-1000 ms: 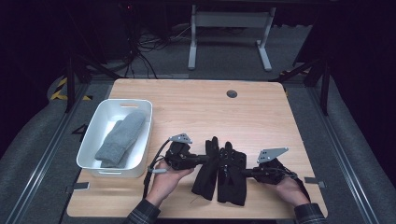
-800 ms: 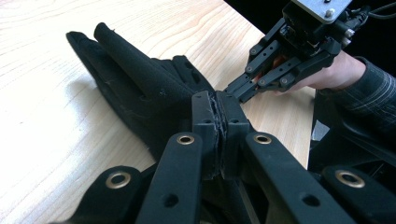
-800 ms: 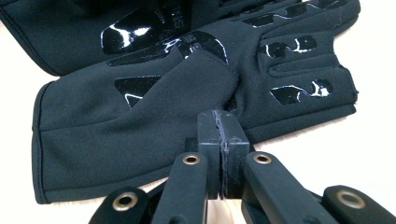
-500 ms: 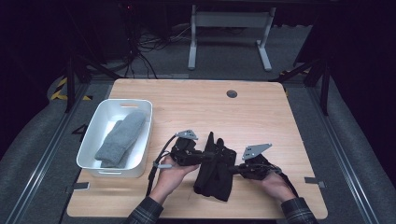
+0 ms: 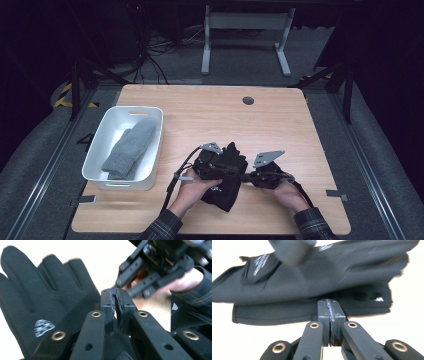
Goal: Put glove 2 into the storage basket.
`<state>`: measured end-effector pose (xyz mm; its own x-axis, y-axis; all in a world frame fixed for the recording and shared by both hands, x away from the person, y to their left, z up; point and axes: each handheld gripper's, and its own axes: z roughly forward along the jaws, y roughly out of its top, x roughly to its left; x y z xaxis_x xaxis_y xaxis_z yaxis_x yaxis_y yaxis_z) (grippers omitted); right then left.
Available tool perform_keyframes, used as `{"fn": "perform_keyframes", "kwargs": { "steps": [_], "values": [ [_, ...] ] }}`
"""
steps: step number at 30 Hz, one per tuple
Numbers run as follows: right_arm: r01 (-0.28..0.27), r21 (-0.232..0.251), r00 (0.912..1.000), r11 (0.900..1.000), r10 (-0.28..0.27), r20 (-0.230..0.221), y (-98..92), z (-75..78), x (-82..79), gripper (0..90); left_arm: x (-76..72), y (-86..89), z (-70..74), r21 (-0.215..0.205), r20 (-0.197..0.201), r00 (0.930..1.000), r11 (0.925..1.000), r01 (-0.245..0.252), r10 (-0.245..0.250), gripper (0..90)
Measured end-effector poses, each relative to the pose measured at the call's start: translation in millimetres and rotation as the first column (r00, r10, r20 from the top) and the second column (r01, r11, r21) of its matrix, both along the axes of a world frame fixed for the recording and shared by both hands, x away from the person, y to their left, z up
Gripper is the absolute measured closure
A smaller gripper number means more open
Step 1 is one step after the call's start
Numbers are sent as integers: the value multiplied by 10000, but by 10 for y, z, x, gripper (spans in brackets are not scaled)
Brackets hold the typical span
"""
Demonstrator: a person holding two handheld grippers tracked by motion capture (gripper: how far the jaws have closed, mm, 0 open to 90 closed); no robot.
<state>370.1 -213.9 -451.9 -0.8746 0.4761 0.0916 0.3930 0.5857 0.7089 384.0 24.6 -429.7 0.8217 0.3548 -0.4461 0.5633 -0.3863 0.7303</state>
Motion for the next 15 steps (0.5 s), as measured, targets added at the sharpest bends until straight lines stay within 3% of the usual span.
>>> {"fn": "perform_keyframes", "kwargs": {
  "steps": [4,5,8,10,11,15],
  "values": [
    [507,161,9986,9986,-509,138,-172,40,31,893,-35,24,24,182,188,9998,9998,16,-19,894],
    [915,209,9955,9956,-919,220,-283,53,56,814,-51,12,-3,306,111,9999,9995,113,-116,897],
    [1290,237,9910,9914,-1297,328,-380,58,81,742,-72,-29,-48,483,90,9998,9987,168,-172,897],
    [1964,195,9784,9803,-1972,612,-502,63,120,589,-100,-125,-134,905,2,9992,9952,385,-387,898],
    [1964,195,9784,9803,-1972,612,-502,63,120,589,-100,-125,-134,905,2,9992,9952,385,-387,898],
    [2758,230,9575,9609,-2767,819,-635,50,178,457,-128,-238,-248,1573,-86,9978,9853,668,-662,899]
  ]
}}
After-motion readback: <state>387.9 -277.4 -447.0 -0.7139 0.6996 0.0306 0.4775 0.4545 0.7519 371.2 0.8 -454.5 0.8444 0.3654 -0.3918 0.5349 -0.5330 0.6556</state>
